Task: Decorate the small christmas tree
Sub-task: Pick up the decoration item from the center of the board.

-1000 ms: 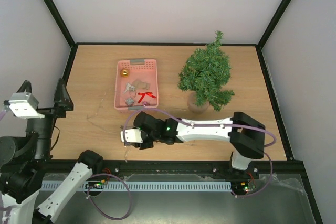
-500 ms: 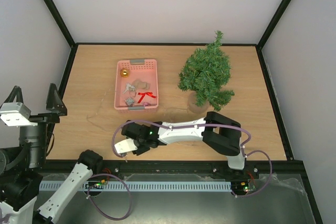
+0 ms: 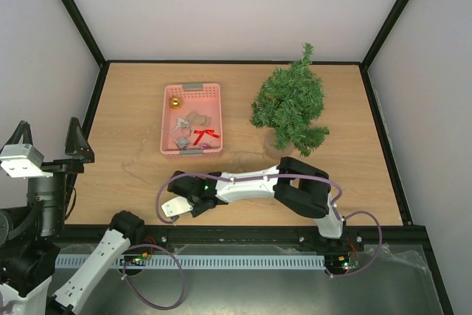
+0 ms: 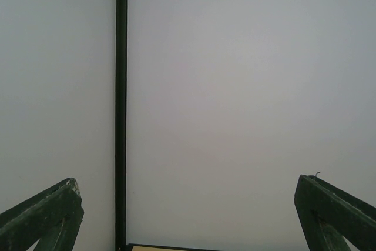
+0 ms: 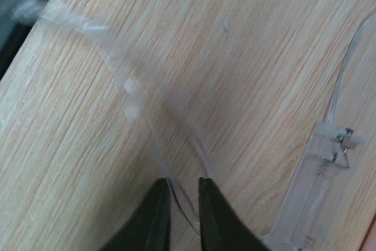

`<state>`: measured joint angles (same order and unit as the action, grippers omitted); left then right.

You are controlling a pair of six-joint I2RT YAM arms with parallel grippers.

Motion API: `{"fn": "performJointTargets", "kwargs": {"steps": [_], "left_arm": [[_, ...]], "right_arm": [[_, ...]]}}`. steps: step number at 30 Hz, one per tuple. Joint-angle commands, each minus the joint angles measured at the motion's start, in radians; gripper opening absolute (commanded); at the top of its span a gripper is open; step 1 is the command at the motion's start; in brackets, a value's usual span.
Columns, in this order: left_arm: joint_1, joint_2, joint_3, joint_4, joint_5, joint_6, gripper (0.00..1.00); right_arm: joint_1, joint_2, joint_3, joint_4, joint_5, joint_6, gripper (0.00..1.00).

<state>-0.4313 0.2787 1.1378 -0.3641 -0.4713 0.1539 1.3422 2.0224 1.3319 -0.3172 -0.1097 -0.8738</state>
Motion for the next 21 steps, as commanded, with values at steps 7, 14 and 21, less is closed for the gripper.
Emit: {"fn": "performJointTargets", "kwargs": {"steps": [7,14,21], "left_arm": [[0.002,-0.006,-0.010,-0.005,0.012,0.003,0.99],[0.002,0.011,-0.017,-0.030,0.049,-0.030,0.99],[0.002,0.070,-0.036,-0.059,0.132,-0.102,0.99]], "right_arm": [[0.008,-0.149,-0.102,0.095,0.024,0.049,0.02],[0.008,-0.401,-0.199,0.125,0.140,0.250,0.02],[0.008,-0.665,-0.187,0.134,0.270,0.420,0.02]]}}
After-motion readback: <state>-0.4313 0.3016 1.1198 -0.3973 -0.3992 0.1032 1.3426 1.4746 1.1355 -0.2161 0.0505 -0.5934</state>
